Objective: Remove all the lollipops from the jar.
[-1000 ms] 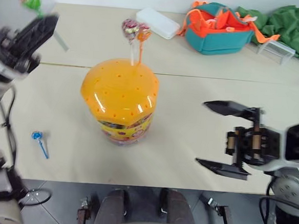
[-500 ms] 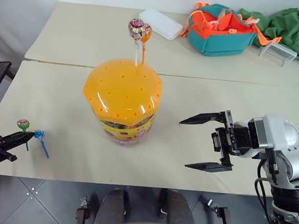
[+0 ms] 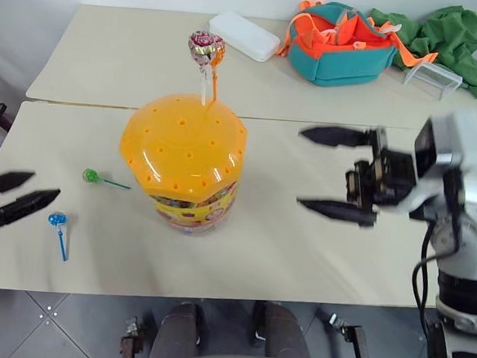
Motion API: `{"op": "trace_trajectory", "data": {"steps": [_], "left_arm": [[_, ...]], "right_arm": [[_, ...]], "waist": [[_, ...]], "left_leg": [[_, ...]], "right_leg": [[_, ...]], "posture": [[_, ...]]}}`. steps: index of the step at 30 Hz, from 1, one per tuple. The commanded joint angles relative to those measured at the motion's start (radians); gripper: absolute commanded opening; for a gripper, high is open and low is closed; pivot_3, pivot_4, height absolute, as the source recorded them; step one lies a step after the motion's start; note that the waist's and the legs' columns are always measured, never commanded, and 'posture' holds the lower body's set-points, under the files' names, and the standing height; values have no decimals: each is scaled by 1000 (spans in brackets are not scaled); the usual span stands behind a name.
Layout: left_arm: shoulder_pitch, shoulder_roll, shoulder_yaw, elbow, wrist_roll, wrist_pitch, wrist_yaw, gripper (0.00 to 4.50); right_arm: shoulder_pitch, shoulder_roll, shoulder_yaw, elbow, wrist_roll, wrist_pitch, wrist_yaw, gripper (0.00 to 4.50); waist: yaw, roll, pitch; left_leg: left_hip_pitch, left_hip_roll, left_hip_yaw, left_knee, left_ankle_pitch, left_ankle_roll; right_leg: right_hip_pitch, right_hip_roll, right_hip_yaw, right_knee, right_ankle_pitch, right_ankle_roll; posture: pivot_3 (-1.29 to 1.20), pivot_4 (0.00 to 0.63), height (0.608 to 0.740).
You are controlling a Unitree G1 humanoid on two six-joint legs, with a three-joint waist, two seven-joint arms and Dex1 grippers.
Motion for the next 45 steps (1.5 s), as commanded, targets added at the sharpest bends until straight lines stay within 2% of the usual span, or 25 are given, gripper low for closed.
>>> {"op": "trace_trajectory", "data": {"steps": [1,6,11,19,27,31,38,42,45], "left_arm": [[-145,-67,34,-108,-195,19,6,4475],[-281,-171,-6,-230,-362,71,110,4475],[-242,-204,-14,-262,-378,68,90,4475],[-188,-208,-3,-256,-415,78,75,4475],[-151,-200,7,-251,-420,67,58,4475],[-144,-197,30,-253,-450,73,50,4500],[-155,-196,43,-255,-490,80,58,4500],[-159,-183,36,-256,-504,86,44,4500],[-162,-162,23,-252,-503,97,16,4500]], "right_arm": [[-157,41,17,68,-23,79,-130,4500],[-338,136,101,212,-111,166,-223,4500],[-453,245,133,318,-124,261,-280,4500],[-542,351,165,392,-154,314,-254,4500],[-546,394,192,415,-211,310,-224,4500],[-555,419,182,430,-224,298,-214,3611],[-558,443,159,456,-244,250,-187,1279],[-547,435,82,477,-207,183,-137,30],[-548,396,-21,516,-158,156,-111,30]], "waist": [[-1,0,0],[-5,-1,-1],[-31,-1,-1],[-37,-1,-1],[-39,-1,-1],[-51,-1,-1],[-50,-1,-1],[-50,-1,-1],[-45,-1,-1]], "left_leg": [[-1,0,2,0,0,0],[-4,0,5,1,-1,0],[-4,0,13,1,-1,1],[-4,1,14,1,-1,0],[-4,1,15,1,-1,1],[-4,1,15,0,-1,0],[-4,1,15,-1,-1,0],[-4,1,15,0,-1,0],[-5,1,15,0,-1,0]], "right_leg": [[-3,0,2,2,0,0],[-6,0,2,3,1,1],[-7,1,3,3,1,2],[-8,2,5,3,1,1],[-9,2,5,3,1,1],[-9,2,6,3,1,1],[-9,2,6,3,1,1],[-9,2,6,3,1,1],[-9,2,6,3,1,1]], "posture": [[0,150,740],[0,150,740],[0,150,740],[0,150,740],[0,150,740],[0,150,740],[0,150,740],[0,150,740],[0,150,740]]}}
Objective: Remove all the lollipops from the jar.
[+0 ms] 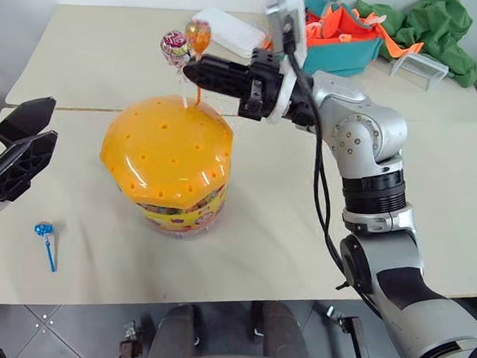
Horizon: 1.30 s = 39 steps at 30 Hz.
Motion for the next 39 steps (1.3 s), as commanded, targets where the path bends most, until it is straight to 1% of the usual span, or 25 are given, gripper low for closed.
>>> {"op": "trace_trajectory", "data": {"steps": [1,2,3,4,6,7,8,10,11,12,14,15,17,18,21,24,26,27,30,33,36,39], "left_arm": [[0,45,3,-21,-13,9,-49,4500],[10,55,-9,-28,-2,13,-71,4500],[20,61,-17,-34,8,10,-99,4500],[32,67,-24,-43,23,0,-124,4500],[54,81,-28,-48,57,-19,-158,4500],[64,84,-27,-47,76,-35,-171,4500],[79,88,-24,-45,97,-49,-192,4500],[105,81,-9,-55,118,-79,-227,4500],[120,84,-4,-62,120,-77,-236,4500],[132,87,2,-66,121,-77,-246,4500],[147,91,8,-72,128,-86,-262,4500],[154,94,11,-74,135,-93,-271,4500],[168,99,13,-78,161,-115,-298,4500],[171,100,11,-79,180,-133,-305,4500],[158,87,-12,-87,236,-214,-332,4500],[164,91,-20,-102,241,-224,-339,4500],[165,92,-16,-104,235,-223,-336,4500],[167,92,-11,-102,231,-220,-333,4500],[170,85,4,-90,218,-211,-317,4500],[174,55,37,-74,168,-180,-260,4500],[178,14,70,-59,127,-168,-206,4500],[204,-26,88,-57,108,-162,-173,4500]], "right_arm": [[-19,-70,-137,15,70,-43,55,30],[-13,-97,-157,11,79,-45,75,30],[-7,-147,-178,12,84,-21,87,30],[4,-204,-188,11,78,6,96,30],[42,-338,-165,14,28,65,117,30],[73,-411,-135,9,-4,86,143,30],[133,-523,-77,-1,-71,106,173,30],[269,-706,23,-16,-215,39,241,30],[334,-775,56,-19,-268,-1,266,30],[392,-819,68,-21,-296,-40,288,30],[481,-856,50,-19,-310,-91,306,30],[542,-871,36,-24,-322,-161,332,30],[668,-892,22,-22,-381,-320,330,30],[706,-899,29,-18,-406,-365,329,30],[756,-892,27,-10,-391,-316,346,30],[750,-894,27,-2,-353,-262,418,710],[742,-873,2,5,-332,-287,430,1353],[736,-868,-10,-1,-305,-296,463,1692],[683,-821,-74,-53,-192,-278,508,2667],[579,-723,-121,-160,-64,-244,483,3592],[453,-613,-112,-263,30,-146,389,3592],[314,-479,-82,-313,87,-68,269,3592]], "waist": [[4,0,0],[6,0,0],[6,0,0],[7,0,0],[8,0,0],[12,0,0],[14,0,0],[25,0,0],[27,0,0],[26,0,0],[21,1,1],[16,2,1],[10,2,1],[11,2,1],[11,3,1],[14,3,1],[19,3,1],[22,3,1],[24,3,1],[19,4,2],[22,4,2],[24,4,2]], "left_leg": [[0,0,0,0,0,0],[0,0,0,0,0,0],[-1,-1,0,0,0,0],[-1,-1,0,0,0,0],[-1,0,0,0,0,0],[-1,0,0,-1,0,0],[-1,0,0,-1,-1,0],[-1,0,1,-2,-1,0],[-1,0,1,-2,-2,1],[-1,0,2,-1,-3,1],[-1,0,5,-1,-3,2],[-1,0,7,0,-3,1],[2,1,11,0,-3,1],[4,1,11,0,-3,1],[5,2,12,1,-3,1],[6,2,13,2,-3,1],[5,2,13,1,-3,2],[5,2,13,1,-3,2],[5,2,13,1,-3,2],[6,2,11,2,-3,2],[6,3,5,2,-3,2],[5,3,4,2,-4,1]], "right_leg": [[0,0,0,0,0,0],[0,0,0,-1,0,0],[0,0,0,-1,0,0],[0,0,0,-1,0,0],[0,0,0,-1,0,0],[0,0,0,-2,0,0],[0,0,0,-2,0,0],[0,0,0,-4,0,0],[0,0,-1,-6,0,0],[0,0,0,-6,0,0],[0,0,0,-8,0,0],[0,0,0,-8,0,0],[0,0,1,-7,0,0],[1,0,1,-7,0,0],[2,0,2,-7,0,0],[2,0,4,-7,0,0],[1,0,4,-7,0,0],[1,0,4,-6,0,0],[1,0,4,-7,0,0],[1,0,5,-6,0,0],[1,0,5,-4,0,-1],[0,0,5,-3,0,-1]], "posture": [[0,150,740],[0,150,740],[0,150,740],[0,150,740],[0,150,740],[0,150,740],[0,150,740],[0,150,740],[0,150,740],[0,150,740],[0,150,740],[0,150,740],[0,150,740],[0,150,740],[0,150,740],[0,150,740],[0,150,740],[0,150,740],[0,150,740],[0,150,740],[0,150,740],[0,150,740]]}}
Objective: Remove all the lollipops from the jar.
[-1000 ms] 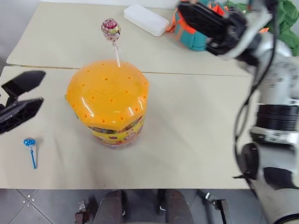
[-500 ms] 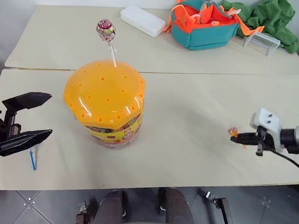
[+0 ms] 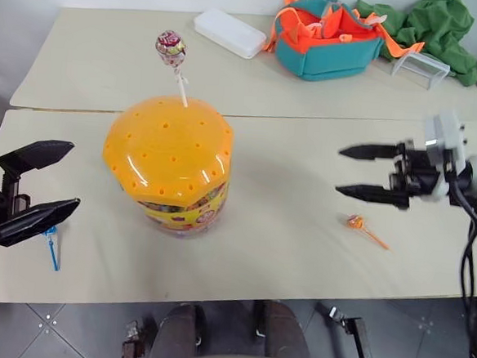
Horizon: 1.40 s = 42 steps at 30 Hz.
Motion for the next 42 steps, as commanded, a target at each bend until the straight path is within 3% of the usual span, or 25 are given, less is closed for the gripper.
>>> {"op": "trace_trajectory", "data": {"steps": [1,14,18,26,31,36,40,42], "left_arm": [[36,-39,46,-12,-35,-5,40,4500],[58,-89,35,-86,-86,0,107,4500],[61,-96,34,-106,-100,-7,125,4500],[71,-94,33,-139,-129,-5,143,4500],[1,-73,-19,-117,-69,-53,116,4500],[-19,-9,-70,-128,-36,-47,45,4500],[-8,49,-94,-98,37,-83,-64,4500],[10,79,-93,-80,57,-90,-137,4500]], "right_arm": [[-132,120,12,-59,75,84,-136,3592],[-423,451,212,91,-49,175,-306,3592],[-429,486,228,92,-57,191,-303,2706],[-418,501,201,104,-63,145,-265,53],[-413,508,73,137,27,61,-191,53],[-399,283,-26,159,55,160,-133,53],[-229,-105,95,218,-224,17,14,53],[-137,-238,112,273,-320,-26,5,53]], "waist": [[0,0,0],[-4,-2,-1],[-3,-2,-1],[-4,-2,-1],[-1,-2,-1],[3,-2,-1],[8,-3,-2],[5,-2,-1]], "left_leg": [[0,0,0,0,0,0],[-5,0,-2,8,-2,0],[-5,0,-2,7,-3,0],[-5,0,-1,8,-4,1],[-6,0,-1,8,-4,1],[-11,0,-2,12,-4,1],[-15,-1,-2,13,-6,3],[-16,-1,-2,12,-7,4]], "right_leg": [[0,0,0,0,0,0],[0,0,-5,4,0,0],[0,0,-5,3,0,0],[0,0,-5,3,0,1],[0,0,-6,3,0,1],[0,0,-9,2,1,1],[-2,-1,-10,-1,1,1],[-2,0,-12,-4,1,1]], "posture": [[0,150,740],[0,150,740],[0,150,740],[0,150,740],[0,150,740],[0,150,740],[0,150,740],[0,150,740]]}}
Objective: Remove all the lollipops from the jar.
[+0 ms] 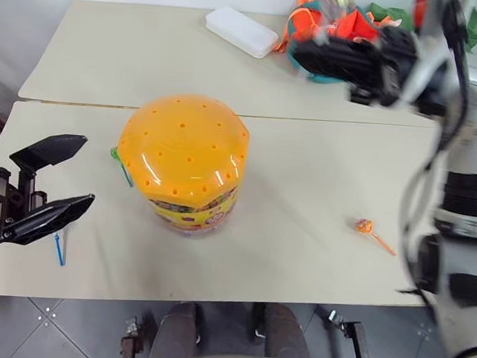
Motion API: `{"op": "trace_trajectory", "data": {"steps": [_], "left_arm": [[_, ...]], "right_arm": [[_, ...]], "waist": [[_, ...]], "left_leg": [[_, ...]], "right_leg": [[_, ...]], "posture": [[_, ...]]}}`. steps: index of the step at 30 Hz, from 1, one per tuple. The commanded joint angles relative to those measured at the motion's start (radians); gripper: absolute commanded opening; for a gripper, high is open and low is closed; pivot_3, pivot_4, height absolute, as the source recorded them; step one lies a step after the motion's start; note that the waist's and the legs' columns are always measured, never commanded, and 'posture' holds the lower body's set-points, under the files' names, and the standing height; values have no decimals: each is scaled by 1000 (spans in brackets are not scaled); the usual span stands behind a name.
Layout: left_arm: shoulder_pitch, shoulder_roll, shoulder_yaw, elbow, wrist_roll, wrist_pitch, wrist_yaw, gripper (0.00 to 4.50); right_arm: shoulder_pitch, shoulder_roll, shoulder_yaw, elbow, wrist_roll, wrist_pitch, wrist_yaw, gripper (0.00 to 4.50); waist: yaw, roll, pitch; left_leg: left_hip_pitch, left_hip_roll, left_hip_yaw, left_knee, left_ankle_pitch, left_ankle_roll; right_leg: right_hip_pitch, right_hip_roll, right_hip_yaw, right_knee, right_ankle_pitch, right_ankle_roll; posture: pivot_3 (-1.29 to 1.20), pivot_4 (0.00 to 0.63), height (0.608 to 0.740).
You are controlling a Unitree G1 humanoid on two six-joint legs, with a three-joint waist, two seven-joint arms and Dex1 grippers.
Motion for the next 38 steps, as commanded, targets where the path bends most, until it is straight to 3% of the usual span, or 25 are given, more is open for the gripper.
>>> {"op": "trace_trajectory", "data": {"steps": [1,7,13,17,20,23,26,31,38], "left_arm": [[32,42,15,7,27,-29,-110,4500],[10,43,-19,-8,89,-101,-151,4500],[38,38,-40,-4,110,-108,-169,4500],[55,30,-31,2,116,-97,-129,4500],[49,16,-26,26,148,-107,-54,4500],[77,19,-39,77,249,-96,57,4500],[109,-43,-34,147,321,-163,115,4500],[115,-116,-66,308,539,-393,222,4500],[110,-222,-134,192,607,-534,335,4500]], "right_arm": [[128,-165,13,79,-166,-110,24,53],[337,-239,-9,323,-327,-356,-70,53],[325,-171,-5,639,-422,-552,-197,53],[318,-157,-26,696,-405,-627,-151,1457],[354,-144,-94,644,-317,-679,-60,2463],[416,-101,-194,519,-217,-908,-5,3521],[513,-37,-208,260,-116,-918,36,4474],[640,71,-113,-38,-66,-892,61,4474],[636,182,-39,7,-166,-928,-24,4474]], "waist": [[-5,1,1],[-31,5,3],[-37,7,3],[-35,7,3],[-31,7,3],[-24,8,3],[-22,9,3],[-10,8,3],[12,7,2]], "left_leg": [[0,0,3,0,0,0],[2,3,11,1,1,-1],[3,3,14,2,2,-1],[4,3,15,2,2,-1],[4,3,15,2,2,-1],[4,3,14,2,2,-1],[4,3,15,2,2,-1],[5,5,15,2,1,-1],[5,2,14,5,0,2]], "right_leg": [[-1,0,0,-1,0,0],[-4,0,1,2,0,0],[-4,0,6,4,0,0],[-5,0,7,4,0,0],[-5,0,7,4,0,0],[-5,0,8,4,0,0],[-5,0,8,5,0,0],[-5,1,7,6,0,-1],[-1,-2,7,4,2,1]], "posture": [[0,150,740],[0,150,740],[0,150,740],[0,150,740],[0,150,740],[0,150,740],[0,150,740],[0,150,740],[0,150,740]]}}
